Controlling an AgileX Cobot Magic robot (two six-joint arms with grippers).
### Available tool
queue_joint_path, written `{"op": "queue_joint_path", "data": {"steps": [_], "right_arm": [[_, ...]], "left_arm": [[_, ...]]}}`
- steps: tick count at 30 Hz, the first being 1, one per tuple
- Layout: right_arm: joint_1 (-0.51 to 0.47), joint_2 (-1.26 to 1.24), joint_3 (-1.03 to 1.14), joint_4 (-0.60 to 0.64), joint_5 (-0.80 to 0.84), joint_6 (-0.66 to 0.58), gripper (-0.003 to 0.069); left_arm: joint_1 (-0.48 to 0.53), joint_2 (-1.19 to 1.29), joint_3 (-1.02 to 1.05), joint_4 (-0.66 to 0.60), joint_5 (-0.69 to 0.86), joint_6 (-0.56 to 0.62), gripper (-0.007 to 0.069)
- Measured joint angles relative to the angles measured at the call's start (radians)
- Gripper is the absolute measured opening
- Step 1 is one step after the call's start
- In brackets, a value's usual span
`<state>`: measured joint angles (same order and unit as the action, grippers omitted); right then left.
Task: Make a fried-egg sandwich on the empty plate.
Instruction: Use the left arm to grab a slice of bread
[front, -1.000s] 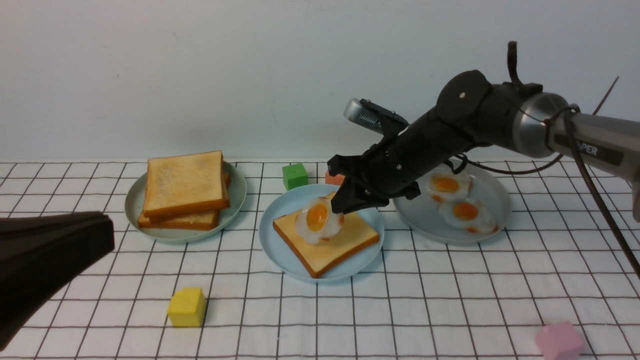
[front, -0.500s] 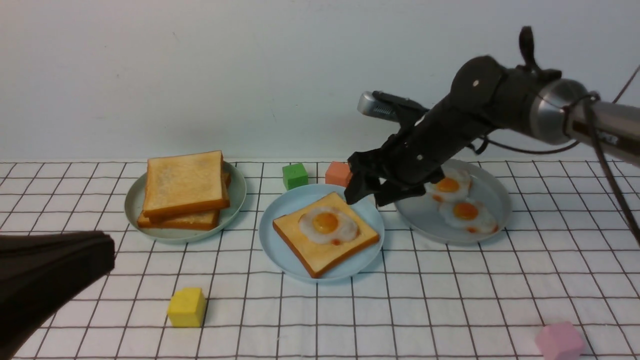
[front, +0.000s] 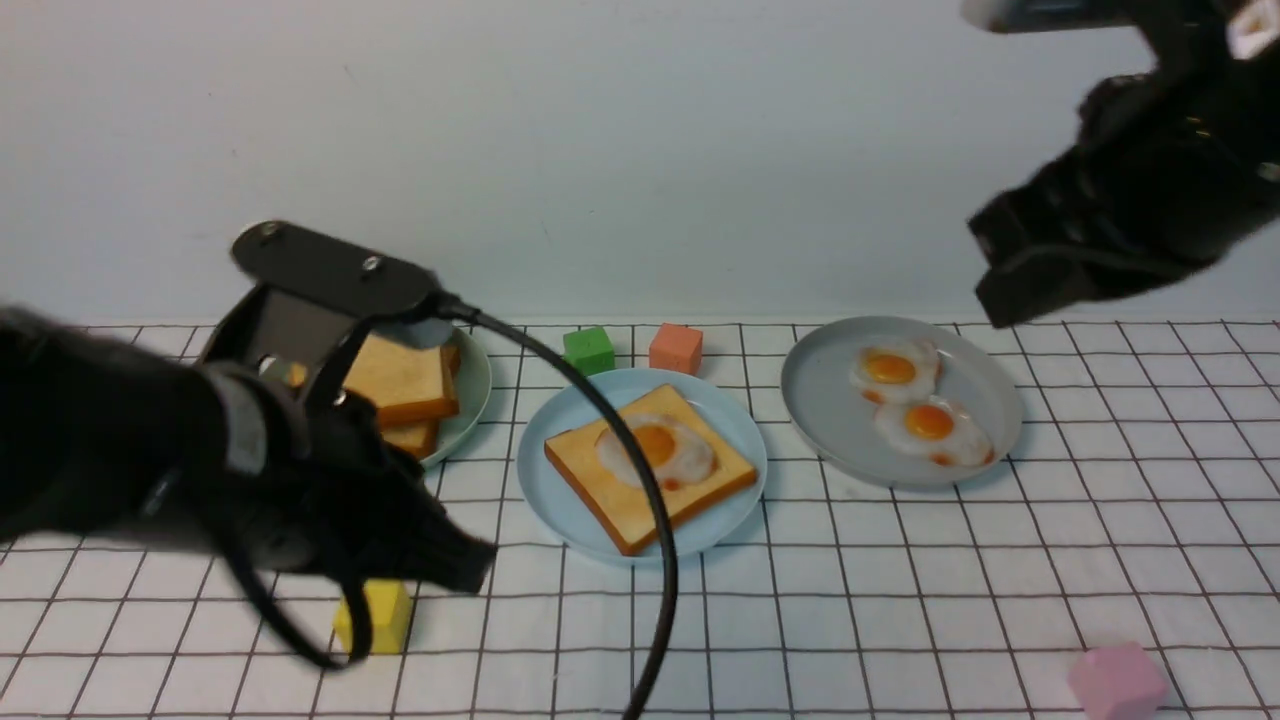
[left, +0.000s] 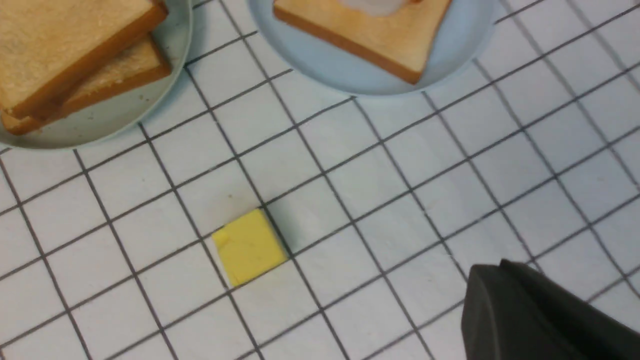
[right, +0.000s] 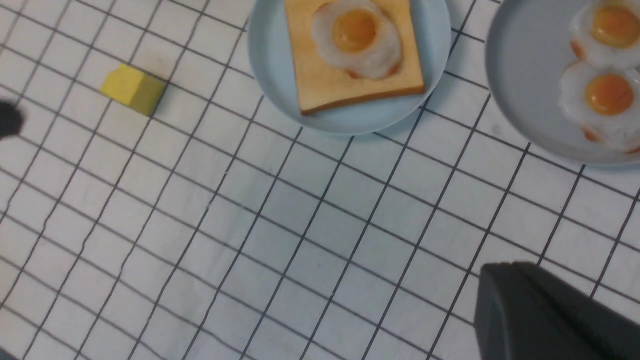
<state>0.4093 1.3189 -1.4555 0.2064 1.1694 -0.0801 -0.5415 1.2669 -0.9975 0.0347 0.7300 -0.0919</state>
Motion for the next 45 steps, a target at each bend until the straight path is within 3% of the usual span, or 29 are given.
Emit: {"op": "queue_joint_path", "data": {"steps": [2,4,7,11,16,20,22,25,29,35,39,43,45], "right_arm": [[0.012,-0.071,0.050,0.001,-0.016,0.000,-0.0003],[0.042,-0.205,0.178,-0.002,-0.038,0.000,0.0002],[0.054,-0.314,0.277,-0.009,-0.059,-0.012,0.0003],[0.057,-0.420,0.356,-0.011,-0.106,-0.050,0.0003],[0.057,-0.453,0.376,-0.011,-0.117,-0.056,0.0003],[0.057,-0.453,0.378,-0.012,-0.105,-0.056,0.0003],[0.057,-0.453,0.379,-0.012,-0.099,-0.071,0.0003],[0.057,-0.453,0.379,-0.012,-0.098,-0.079,0.0003],[0.057,-0.453,0.379,-0.008,-0.097,-0.080,0.0004],[0.057,-0.453,0.379,-0.005,-0.097,-0.082,0.0006],[0.057,-0.453,0.379,0.019,-0.097,-0.082,0.0006],[0.057,-0.453,0.379,0.041,-0.096,-0.082,0.0006],[0.057,-0.453,0.379,0.048,-0.096,-0.082,0.0008]], "left_arm": [[0.052,0.058,-0.036,-0.050,0.005,0.056,-0.0013],[0.158,0.177,-0.133,-0.141,0.007,0.195,-0.0013],[0.248,0.277,-0.231,-0.177,0.009,0.299,-0.0013],[0.320,0.414,-0.348,-0.134,0.009,0.430,-0.0013],[0.326,0.527,-0.403,-0.050,-0.009,0.470,0.0000],[0.326,0.604,-0.435,0.045,-0.022,0.476,0.0106],[0.327,0.619,-0.440,0.075,-0.026,0.501,0.0230],[0.327,0.631,-0.443,0.088,-0.037,0.549,0.0337],[0.327,0.666,-0.447,0.094,-0.075,0.614,0.0386],[0.327,0.740,-0.447,0.134,-0.144,0.650,0.0372],[0.327,0.750,-0.447,0.153,-0.166,0.623,0.0317],[0.327,0.750,-0.447,0.161,-0.174,0.594,0.0216],[0.327,0.750,-0.448,0.166,-0.174,0.590,0.0125]]}}
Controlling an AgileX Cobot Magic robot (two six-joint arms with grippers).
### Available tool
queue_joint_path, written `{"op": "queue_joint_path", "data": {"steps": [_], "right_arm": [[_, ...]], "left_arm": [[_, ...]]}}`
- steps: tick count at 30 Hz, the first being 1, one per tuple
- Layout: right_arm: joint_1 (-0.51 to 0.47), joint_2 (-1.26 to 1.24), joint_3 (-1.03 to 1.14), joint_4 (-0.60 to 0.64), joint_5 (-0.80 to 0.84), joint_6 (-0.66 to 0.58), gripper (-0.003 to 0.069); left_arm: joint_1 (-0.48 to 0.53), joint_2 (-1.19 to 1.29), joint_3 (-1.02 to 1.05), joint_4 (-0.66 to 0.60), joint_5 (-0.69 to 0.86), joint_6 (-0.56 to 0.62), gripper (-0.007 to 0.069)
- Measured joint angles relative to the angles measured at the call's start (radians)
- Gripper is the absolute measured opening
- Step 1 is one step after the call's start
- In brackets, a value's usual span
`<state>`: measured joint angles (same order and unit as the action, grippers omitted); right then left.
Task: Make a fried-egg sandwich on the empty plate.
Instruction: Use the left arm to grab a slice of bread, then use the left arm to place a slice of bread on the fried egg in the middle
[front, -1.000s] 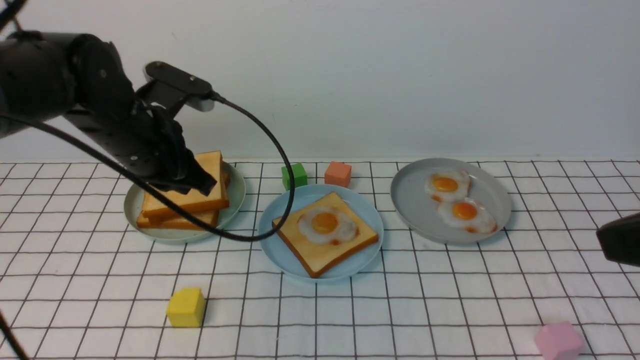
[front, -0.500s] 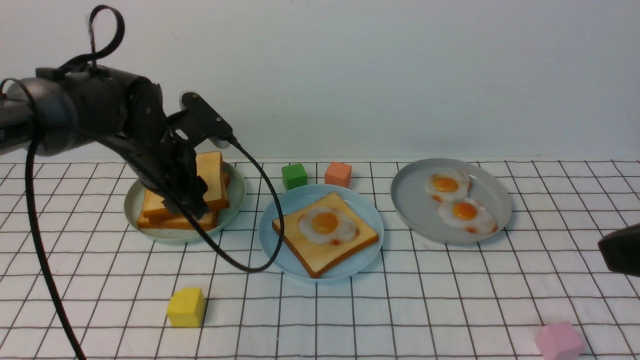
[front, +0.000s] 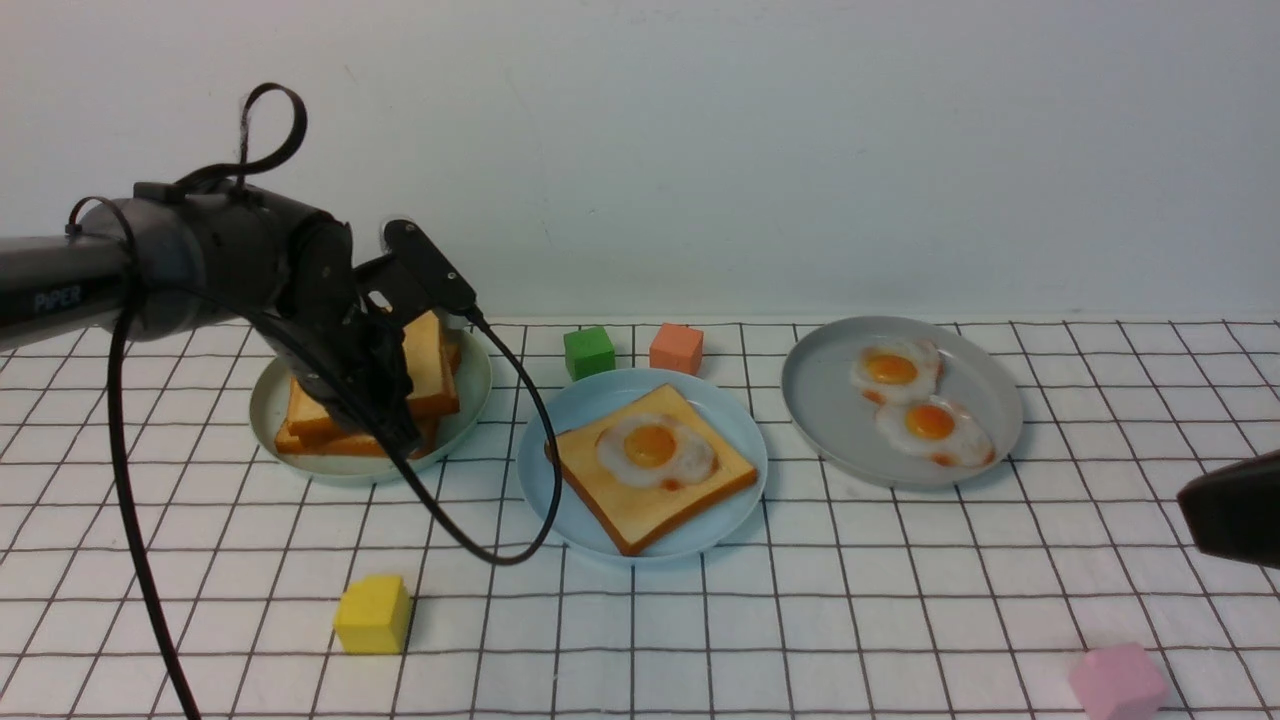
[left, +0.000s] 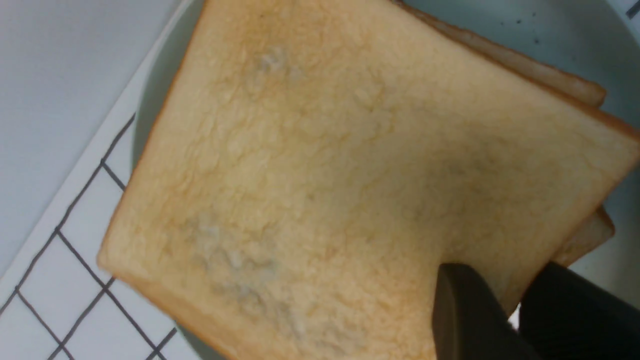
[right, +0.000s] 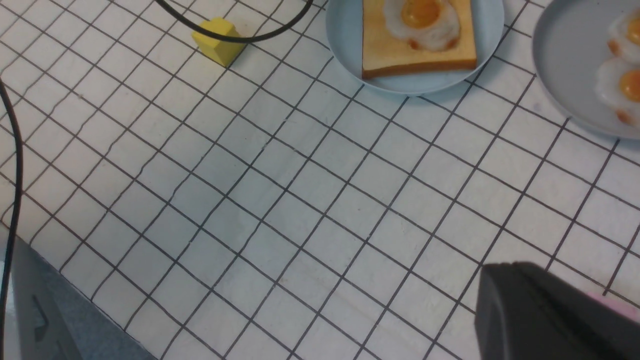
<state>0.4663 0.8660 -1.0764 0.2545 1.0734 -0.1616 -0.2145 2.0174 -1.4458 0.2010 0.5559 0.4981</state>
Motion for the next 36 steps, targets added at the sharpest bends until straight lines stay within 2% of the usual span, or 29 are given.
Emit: {"op": "queue_joint_path", "data": {"steps": [3,5,13,19,23,28,33,36], "right_arm": [[0.000,0.000,0.000,0.004,0.000,-0.001,0.0008],[0.000,0.000,0.000,0.013,0.001,-0.001,0.0008],[0.000,0.000,0.000,0.039,0.017,-0.001,0.0008],[0.000,0.000,0.000,0.028,0.019,-0.001,0.0009],[0.000,-0.023,0.000,-0.012,0.023,0.000,0.0012],[0.000,-0.083,0.000,-0.034,0.034,0.002,0.0014],[0.000,-0.137,0.000,-0.033,0.056,0.011,0.0014],[0.000,-0.152,0.000,-0.033,0.062,0.015,0.0014]], "left_arm": [[0.000,0.000,0.000,0.002,-0.001,0.000,0.0036],[0.000,0.000,0.000,0.005,-0.002,0.000,0.0002],[0.000,-0.049,0.000,0.001,0.022,0.000,0.0000],[-0.005,-0.141,0.000,-0.051,0.055,0.000,0.0000],[-0.069,-0.204,0.000,-0.151,0.085,-0.003,-0.0005],[-0.245,-0.200,0.000,-0.186,0.088,-0.059,-0.0006],[-0.366,-0.129,-0.025,-0.109,0.085,-0.163,-0.0006],[-0.395,-0.080,-0.065,-0.051,0.091,-0.213,-0.0006]]}}
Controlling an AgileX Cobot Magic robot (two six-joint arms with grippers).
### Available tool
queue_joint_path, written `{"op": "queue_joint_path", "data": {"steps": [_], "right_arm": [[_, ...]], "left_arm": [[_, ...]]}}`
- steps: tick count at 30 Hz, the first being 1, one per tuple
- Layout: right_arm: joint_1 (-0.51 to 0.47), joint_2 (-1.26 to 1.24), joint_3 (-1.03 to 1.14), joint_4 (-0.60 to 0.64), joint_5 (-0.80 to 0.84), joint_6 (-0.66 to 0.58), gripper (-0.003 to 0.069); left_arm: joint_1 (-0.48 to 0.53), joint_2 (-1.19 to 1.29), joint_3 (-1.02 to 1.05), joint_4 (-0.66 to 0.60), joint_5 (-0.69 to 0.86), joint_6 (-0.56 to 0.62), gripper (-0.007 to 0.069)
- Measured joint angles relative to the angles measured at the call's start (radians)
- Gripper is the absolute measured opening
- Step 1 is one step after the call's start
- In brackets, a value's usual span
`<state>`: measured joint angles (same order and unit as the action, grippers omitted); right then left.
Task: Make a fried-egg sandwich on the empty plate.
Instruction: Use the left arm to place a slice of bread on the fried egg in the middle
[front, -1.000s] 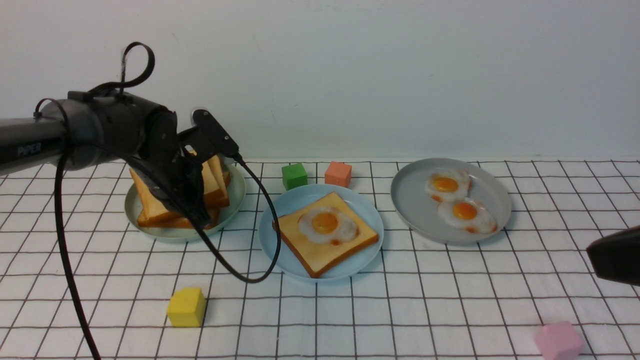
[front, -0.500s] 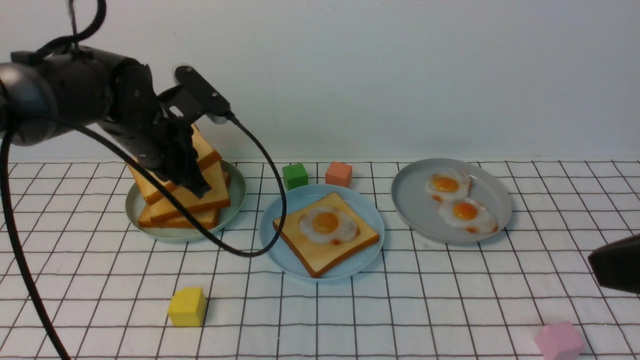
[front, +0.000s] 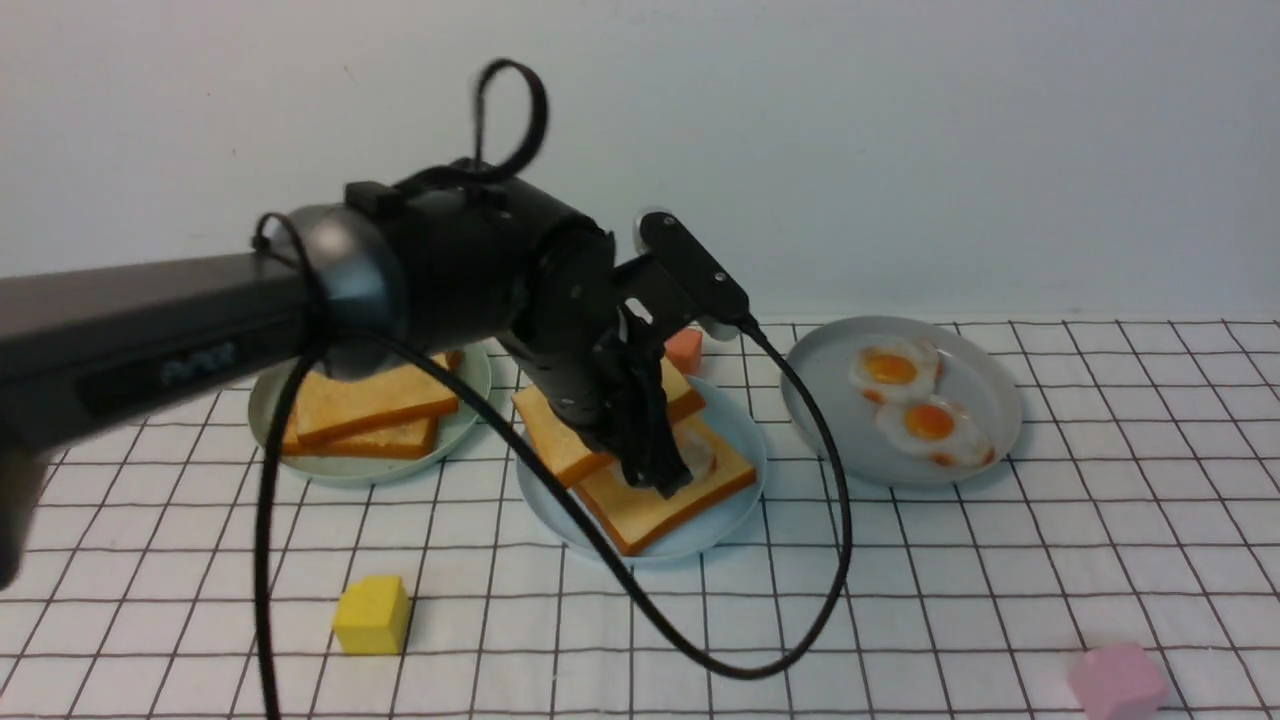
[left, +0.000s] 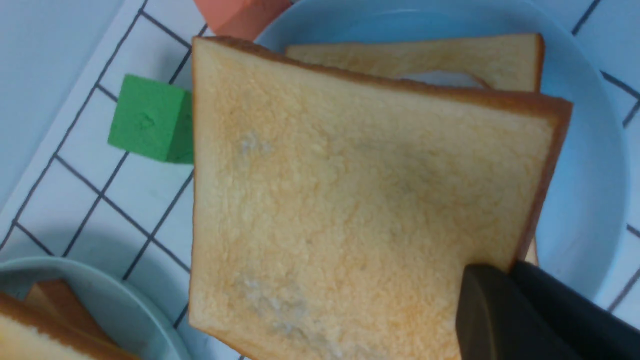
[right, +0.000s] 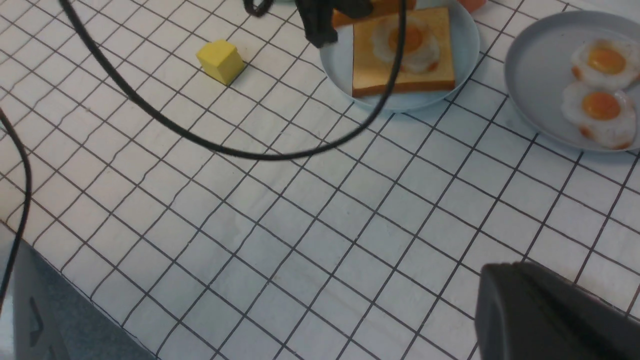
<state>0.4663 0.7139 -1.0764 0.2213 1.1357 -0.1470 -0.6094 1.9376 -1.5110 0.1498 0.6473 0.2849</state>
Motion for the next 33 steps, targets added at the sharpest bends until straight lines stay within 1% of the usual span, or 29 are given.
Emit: {"op": "queue_joint_path", "data": {"steps": [2,8,14,22,24,28,31,32,33], "right_arm": [[0.000,-0.016,0.000,0.000,0.016,0.006,0.0014],[0.000,-0.024,0.000,0.000,0.039,0.010,0.0014],[0.000,-0.024,0.000,0.000,0.040,0.010,0.0014],[0.000,-0.024,0.000,-0.001,0.035,0.010,0.0014],[0.000,-0.024,0.000,-0.001,0.035,0.010,0.0014],[0.000,-0.024,0.000,-0.001,0.035,0.010,0.0014],[0.000,-0.024,0.000,-0.001,0.035,0.010,0.0017],[0.000,-0.024,0.000,-0.001,0.035,0.010,0.0017],[0.000,-0.024,0.000,-0.001,0.035,0.010,0.0017]], "left_arm": [[-0.018,0.057,-0.069,0.034,0.018,-0.056,-0.0006],[-0.022,0.140,-0.177,0.031,0.076,-0.080,-0.0006],[-0.022,0.167,-0.188,-0.014,0.077,-0.080,-0.0006],[-0.022,0.196,-0.191,-0.035,0.053,-0.085,-0.0006],[-0.022,0.199,-0.191,-0.038,0.048,-0.102,0.0000],[-0.022,0.200,-0.191,-0.044,0.045,-0.109,0.0045],[-0.022,0.198,-0.191,-0.060,0.050,-0.109,0.0118],[-0.022,0.198,-0.191,-0.062,0.051,-0.109,0.0123],[-0.022,0.196,-0.191,-0.069,0.055,-0.109,0.0146]]}}
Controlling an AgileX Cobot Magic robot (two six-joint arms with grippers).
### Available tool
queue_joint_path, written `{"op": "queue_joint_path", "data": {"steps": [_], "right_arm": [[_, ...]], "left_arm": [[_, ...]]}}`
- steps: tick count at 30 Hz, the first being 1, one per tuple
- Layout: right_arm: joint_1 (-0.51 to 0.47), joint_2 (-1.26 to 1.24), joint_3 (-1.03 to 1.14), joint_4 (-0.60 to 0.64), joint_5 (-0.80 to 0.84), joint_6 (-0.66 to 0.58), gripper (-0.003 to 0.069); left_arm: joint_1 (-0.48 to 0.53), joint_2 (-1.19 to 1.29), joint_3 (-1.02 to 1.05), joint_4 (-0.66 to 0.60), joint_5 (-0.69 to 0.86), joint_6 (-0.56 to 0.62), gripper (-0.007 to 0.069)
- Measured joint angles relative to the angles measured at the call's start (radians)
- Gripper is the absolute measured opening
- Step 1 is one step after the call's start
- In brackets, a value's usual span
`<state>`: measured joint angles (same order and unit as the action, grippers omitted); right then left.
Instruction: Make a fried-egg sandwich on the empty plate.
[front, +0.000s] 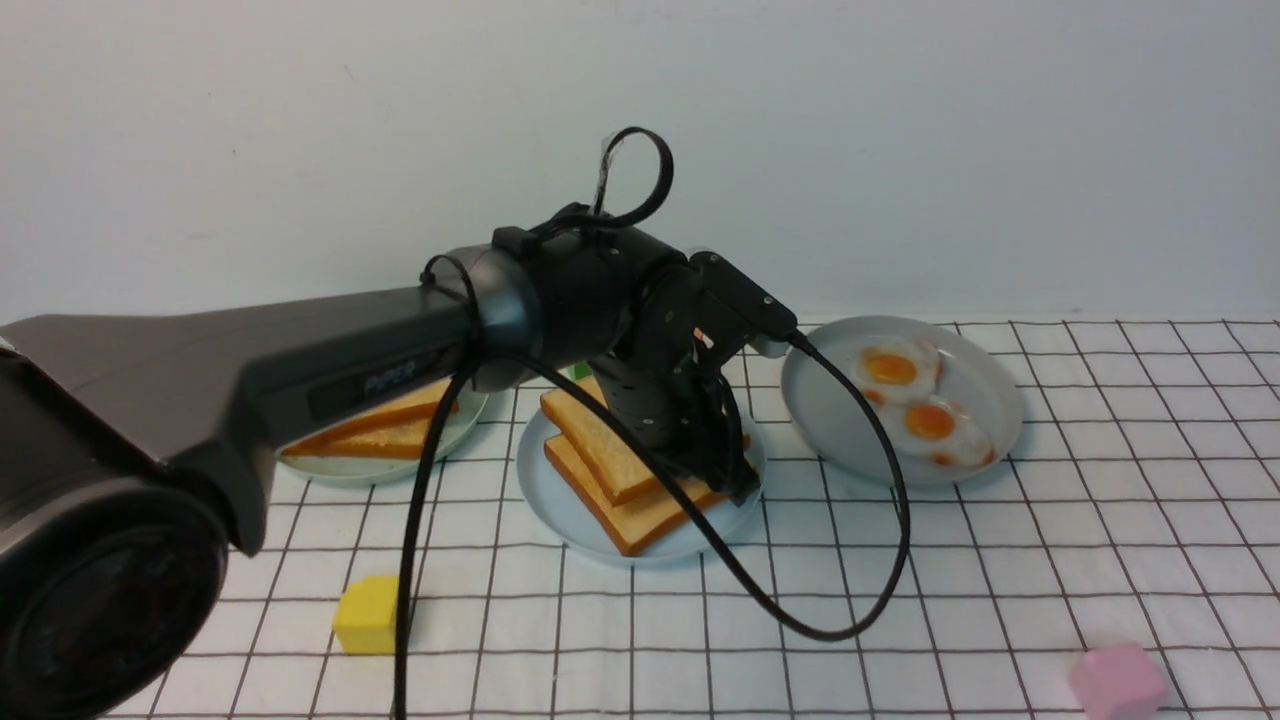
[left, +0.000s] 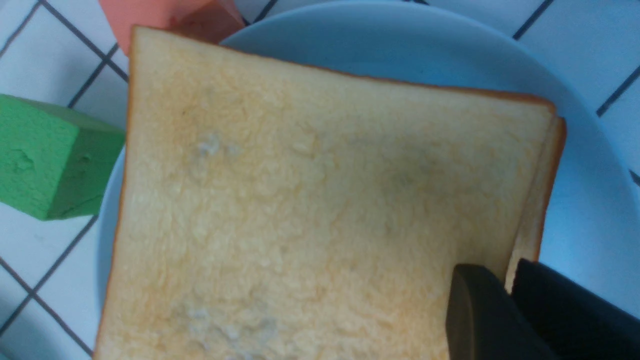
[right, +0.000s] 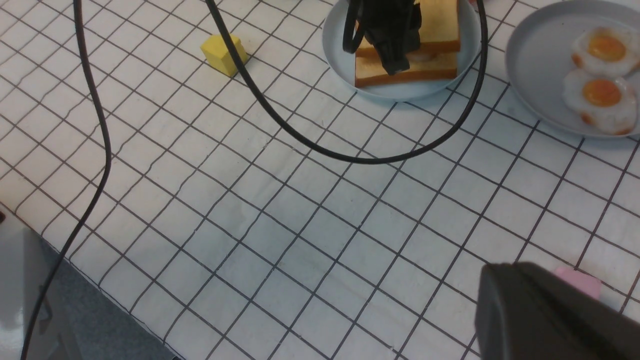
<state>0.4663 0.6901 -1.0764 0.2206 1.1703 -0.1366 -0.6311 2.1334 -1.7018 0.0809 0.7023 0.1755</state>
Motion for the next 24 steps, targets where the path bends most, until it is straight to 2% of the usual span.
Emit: {"op": "queue_joint_path", "data": {"steps": [2,5,9,12,17,21,23,24], "right_arm": [[0.000,0.000,0.000,0.000,0.001,0.000,0.0017],[0.000,0.000,0.000,0.000,0.001,0.000,0.0017],[0.000,0.000,0.000,0.000,0.001,0.000,0.0017],[0.000,0.000,0.000,0.000,0.001,0.000,0.0017],[0.000,0.000,0.000,0.000,0.000,0.000,0.0017],[0.000,-0.001,0.000,0.000,0.000,0.000,0.0017],[0.000,-0.002,0.000,0.000,0.000,0.000,0.0017],[0.000,-0.002,0.003,0.000,-0.006,0.000,0.0017]], "left_arm": [[0.000,-0.013,0.000,-0.027,0.005,-0.001,0.0219],[0.000,-0.040,0.000,-0.055,0.020,-0.001,0.0290],[-0.004,-0.108,0.000,-0.072,0.098,-0.002,0.0307],[-0.019,-0.202,0.002,-0.074,0.139,-0.034,0.0255],[-0.090,-0.559,0.041,-0.090,0.175,-0.093,-0.0002],[-0.098,-0.826,0.183,-0.111,0.105,-0.137,-0.0013],[-0.098,-0.950,0.309,-0.111,0.046,-0.176,-0.0013],[-0.098,-1.076,0.444,-0.111,-0.031,-0.197,-0.0013]]}}
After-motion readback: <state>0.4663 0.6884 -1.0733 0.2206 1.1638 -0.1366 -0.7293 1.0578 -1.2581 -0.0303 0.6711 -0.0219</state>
